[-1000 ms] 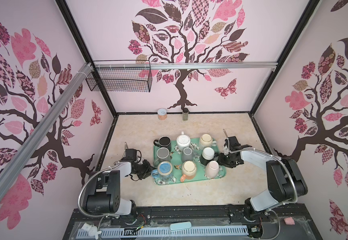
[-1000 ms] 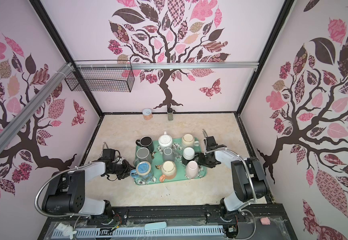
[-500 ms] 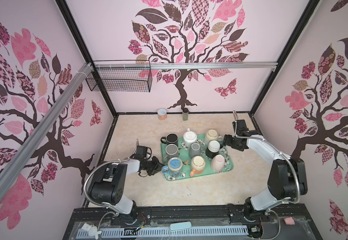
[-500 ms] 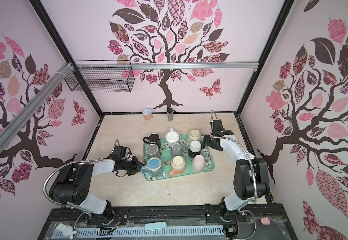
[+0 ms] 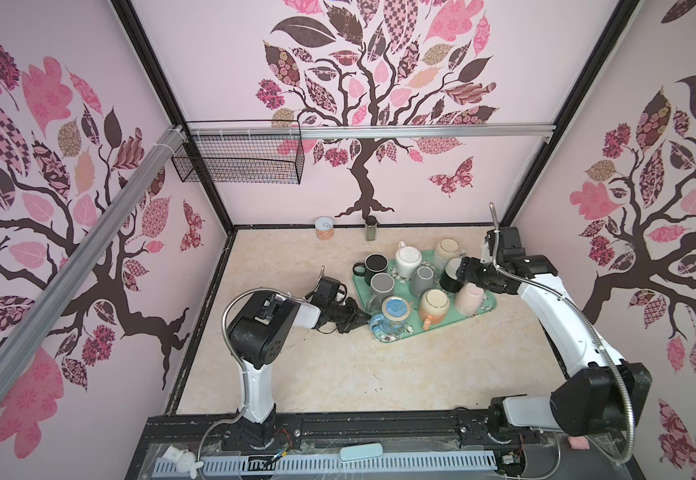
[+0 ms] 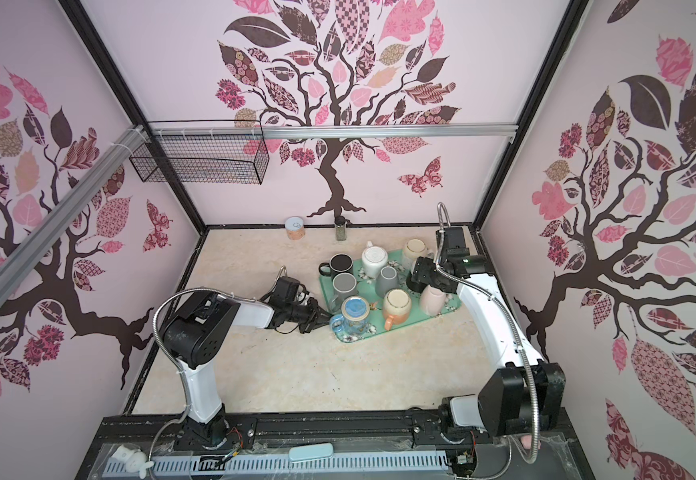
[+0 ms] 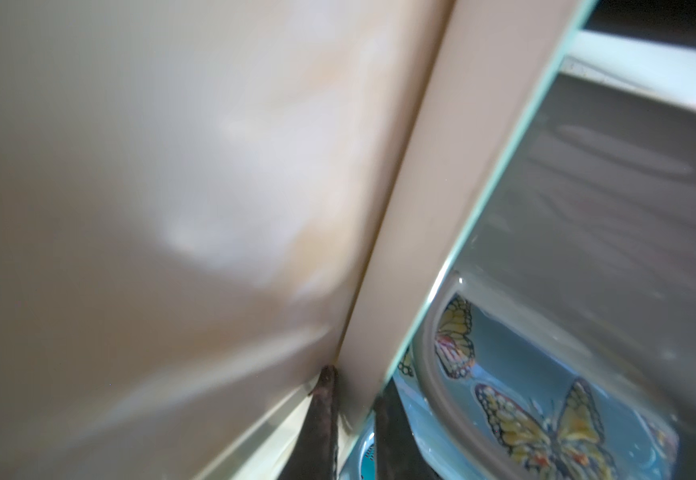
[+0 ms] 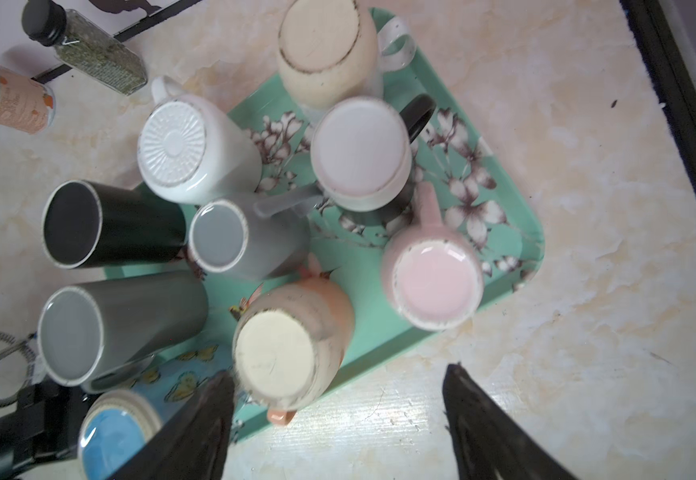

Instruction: Turn the mug right side up

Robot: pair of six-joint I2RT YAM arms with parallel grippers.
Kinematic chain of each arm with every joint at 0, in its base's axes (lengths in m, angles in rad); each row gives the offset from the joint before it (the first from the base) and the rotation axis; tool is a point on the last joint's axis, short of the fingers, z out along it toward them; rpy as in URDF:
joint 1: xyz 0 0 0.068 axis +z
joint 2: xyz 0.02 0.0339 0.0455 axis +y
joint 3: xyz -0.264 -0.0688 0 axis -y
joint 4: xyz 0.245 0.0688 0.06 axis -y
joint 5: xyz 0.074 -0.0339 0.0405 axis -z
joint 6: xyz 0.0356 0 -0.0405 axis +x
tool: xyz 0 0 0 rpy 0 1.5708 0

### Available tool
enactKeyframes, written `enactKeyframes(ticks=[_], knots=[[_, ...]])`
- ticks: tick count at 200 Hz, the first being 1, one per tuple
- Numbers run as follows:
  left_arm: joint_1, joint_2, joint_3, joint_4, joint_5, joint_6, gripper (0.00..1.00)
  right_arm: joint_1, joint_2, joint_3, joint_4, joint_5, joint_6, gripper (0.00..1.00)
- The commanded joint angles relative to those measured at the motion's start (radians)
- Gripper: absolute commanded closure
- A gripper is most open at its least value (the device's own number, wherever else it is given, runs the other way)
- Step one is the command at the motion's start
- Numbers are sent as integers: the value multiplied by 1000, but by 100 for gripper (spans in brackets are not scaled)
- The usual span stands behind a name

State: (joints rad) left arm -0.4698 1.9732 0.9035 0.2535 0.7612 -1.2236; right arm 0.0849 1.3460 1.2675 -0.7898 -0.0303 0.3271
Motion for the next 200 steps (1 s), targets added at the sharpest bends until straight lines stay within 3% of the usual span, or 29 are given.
enactKeyframes(ticks=[1, 60, 99, 173, 200], knots=[[-45, 103, 174, 134, -101, -150, 91, 28, -54, -45, -32, -9, -21, 20], [-83, 227, 419, 99, -163, -138, 93, 28, -144, -156, 23, -4, -3, 22], [-76, 262, 518, 26, -193, -46, 93, 30, -168, -244, 59, -93, 36, 27], [-68, 383, 713, -36, -167, 67, 93, 142, -164, -328, 121, -120, 104, 32], [-47, 370, 723, -63, -142, 122, 85, 160, -150, -343, 139, -97, 107, 32]])
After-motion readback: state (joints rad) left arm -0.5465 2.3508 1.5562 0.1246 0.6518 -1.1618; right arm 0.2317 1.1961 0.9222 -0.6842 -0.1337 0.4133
